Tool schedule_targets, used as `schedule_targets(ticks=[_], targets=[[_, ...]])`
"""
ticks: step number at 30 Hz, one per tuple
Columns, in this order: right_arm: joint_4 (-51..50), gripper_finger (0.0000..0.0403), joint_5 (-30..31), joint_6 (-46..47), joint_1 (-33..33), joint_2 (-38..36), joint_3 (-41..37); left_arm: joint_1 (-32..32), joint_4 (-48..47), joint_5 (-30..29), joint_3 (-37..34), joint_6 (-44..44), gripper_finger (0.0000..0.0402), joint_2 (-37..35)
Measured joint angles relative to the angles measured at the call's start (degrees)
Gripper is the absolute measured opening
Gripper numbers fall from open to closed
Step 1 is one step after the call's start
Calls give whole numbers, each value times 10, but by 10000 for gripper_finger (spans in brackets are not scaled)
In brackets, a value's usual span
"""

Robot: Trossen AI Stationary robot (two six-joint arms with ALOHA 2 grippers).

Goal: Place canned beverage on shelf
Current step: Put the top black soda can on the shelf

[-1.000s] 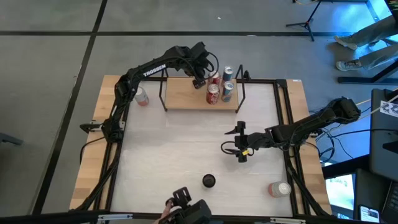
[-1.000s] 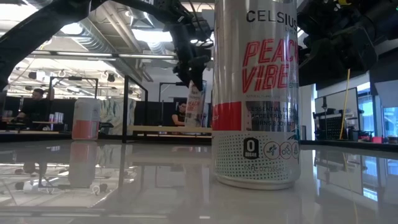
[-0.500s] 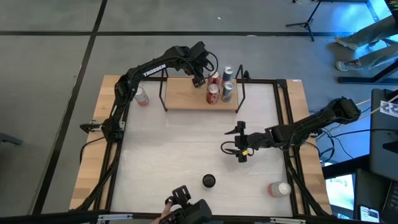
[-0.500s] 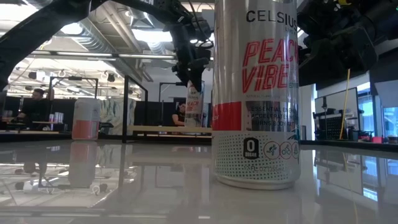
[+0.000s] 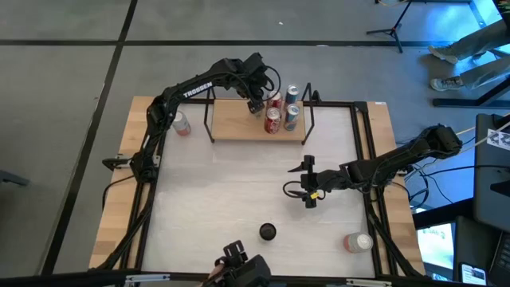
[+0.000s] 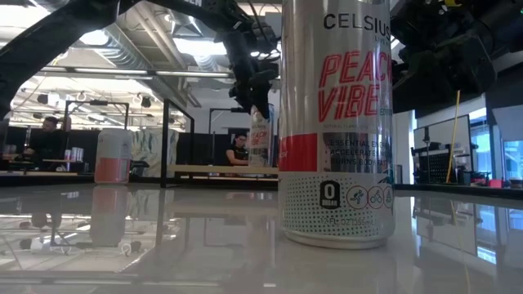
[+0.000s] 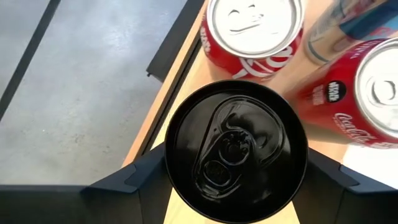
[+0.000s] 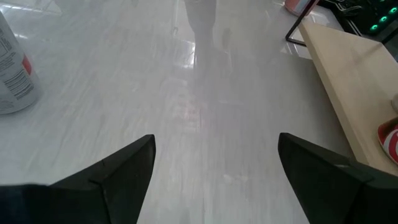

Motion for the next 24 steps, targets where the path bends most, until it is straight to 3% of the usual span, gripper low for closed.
schedule_targets(ticks=[24], targets=[[0,337,0,0,0,0,0,-3,-3,-31,0,0,274,-6]])
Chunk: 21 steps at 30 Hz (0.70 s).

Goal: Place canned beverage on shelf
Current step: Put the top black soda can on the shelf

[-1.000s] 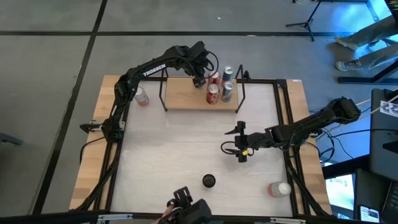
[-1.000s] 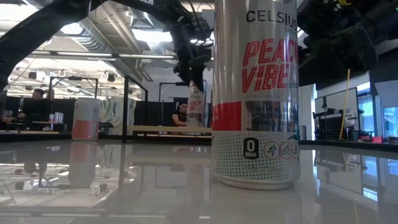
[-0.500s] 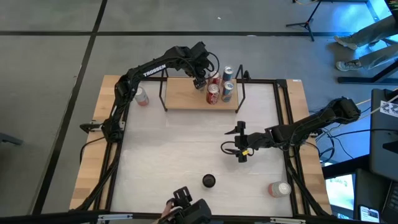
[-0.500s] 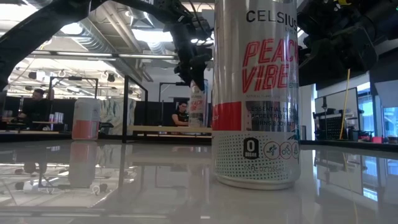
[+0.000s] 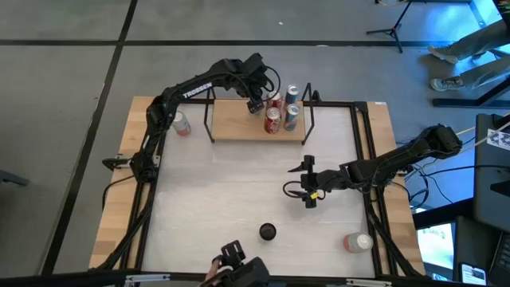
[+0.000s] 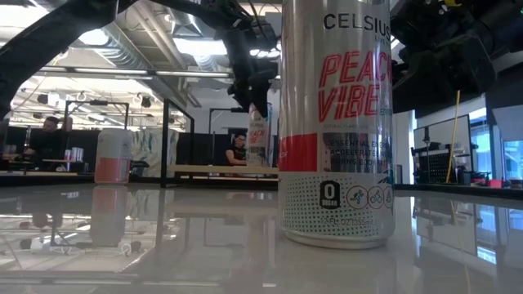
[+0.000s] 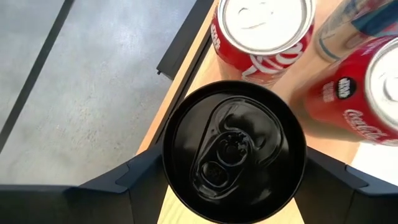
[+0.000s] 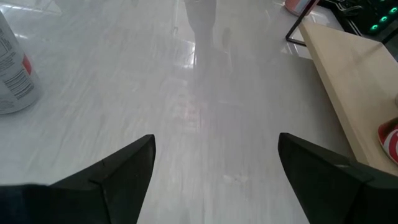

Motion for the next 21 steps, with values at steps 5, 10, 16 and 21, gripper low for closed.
schedule_targets(ticks=[5,10,16,21], targets=[[0,337,-11,0,0,0,0,0,0,11,0,-9,274,-4],[0,337,-11,0,0,0,0,0,1,21,0,-11,275,-4],[0,337,-11,0,0,0,0,-1,3,14,0,-4,275,-5],[0,337,-11,0,0,0,0,-10,3,-22,0,-9,275,-5]])
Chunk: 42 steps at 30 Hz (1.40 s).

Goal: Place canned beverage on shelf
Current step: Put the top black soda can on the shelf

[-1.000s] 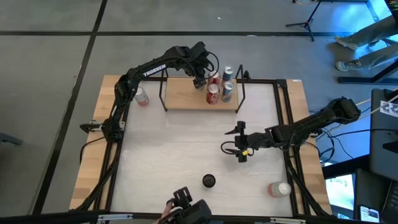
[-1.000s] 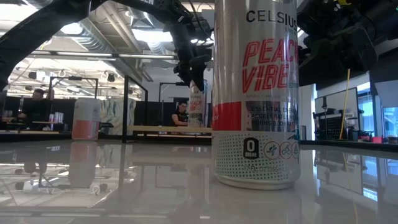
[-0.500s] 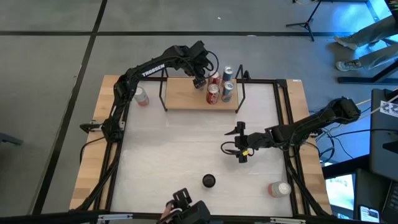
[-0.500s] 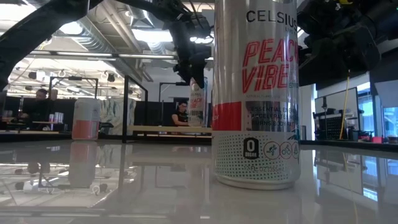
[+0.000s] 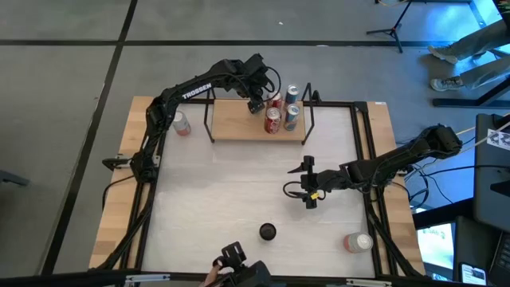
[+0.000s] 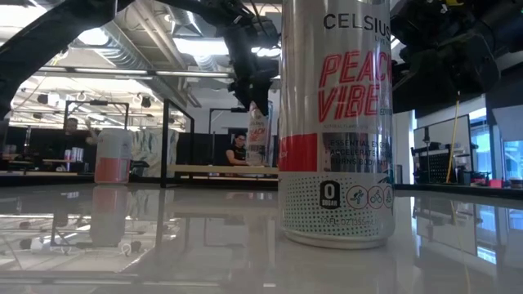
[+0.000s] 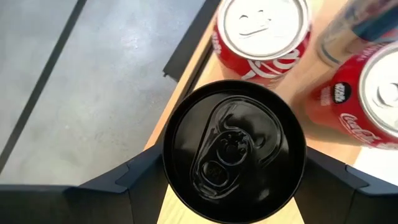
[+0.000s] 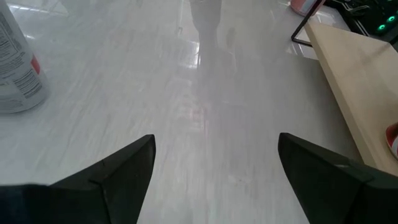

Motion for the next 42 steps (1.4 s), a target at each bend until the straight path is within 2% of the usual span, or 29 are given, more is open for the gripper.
schedule_targets(ticks=[7,15,26,36,42], targets=[[1,337,0,0,0,0,0,-10,10,-15,0,17,275,0],[0,337,0,0,0,0,0,-11,3,-17,0,-1,275,0],[0,337,0,0,0,0,0,-9,3,11,0,-4,276,1],[0,337,0,0,0,0,0,-8,4,-4,1,-6,345,1],[0,337,0,0,0,0,0,-8,2,-4,1,-6,354,-3]])
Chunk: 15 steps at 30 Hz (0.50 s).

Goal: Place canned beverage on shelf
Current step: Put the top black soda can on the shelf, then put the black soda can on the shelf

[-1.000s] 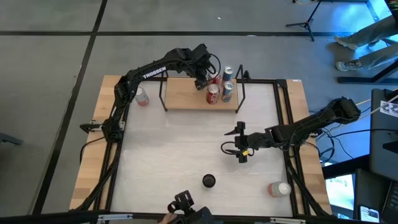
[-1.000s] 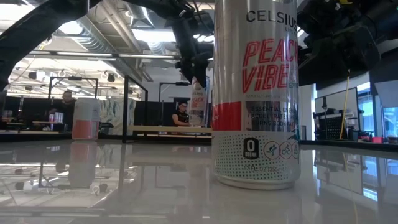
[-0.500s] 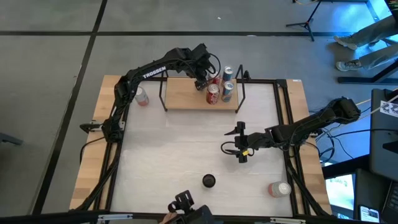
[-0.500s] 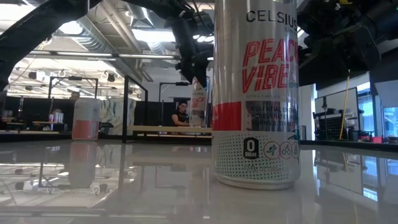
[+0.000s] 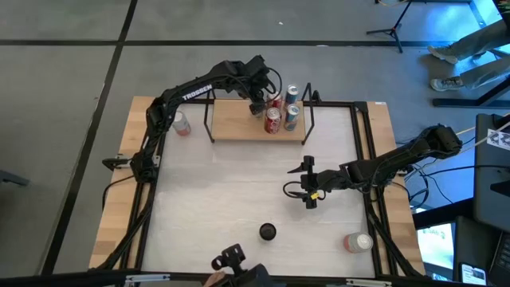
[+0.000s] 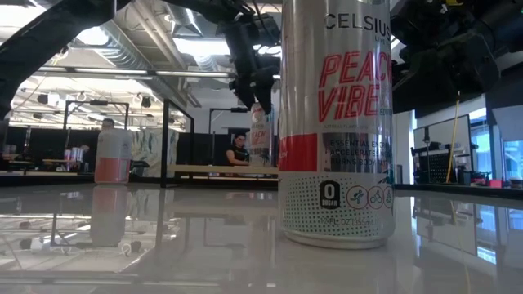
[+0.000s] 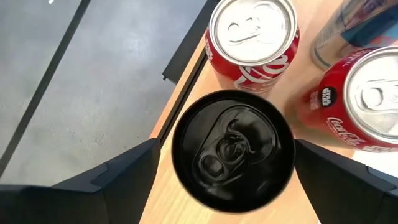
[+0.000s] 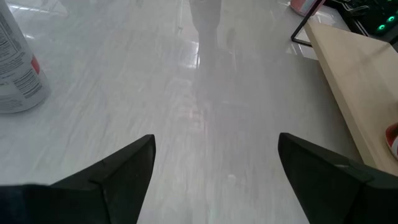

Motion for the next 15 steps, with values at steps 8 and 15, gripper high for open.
schedule_targets(ticks=[8,15], targets=[[0,337,0,0,0,0,0,-8,-3,-22,0,5,354,-61],[0,337,0,0,0,0,0,-55,-13,-27,0,1,354,-141]])
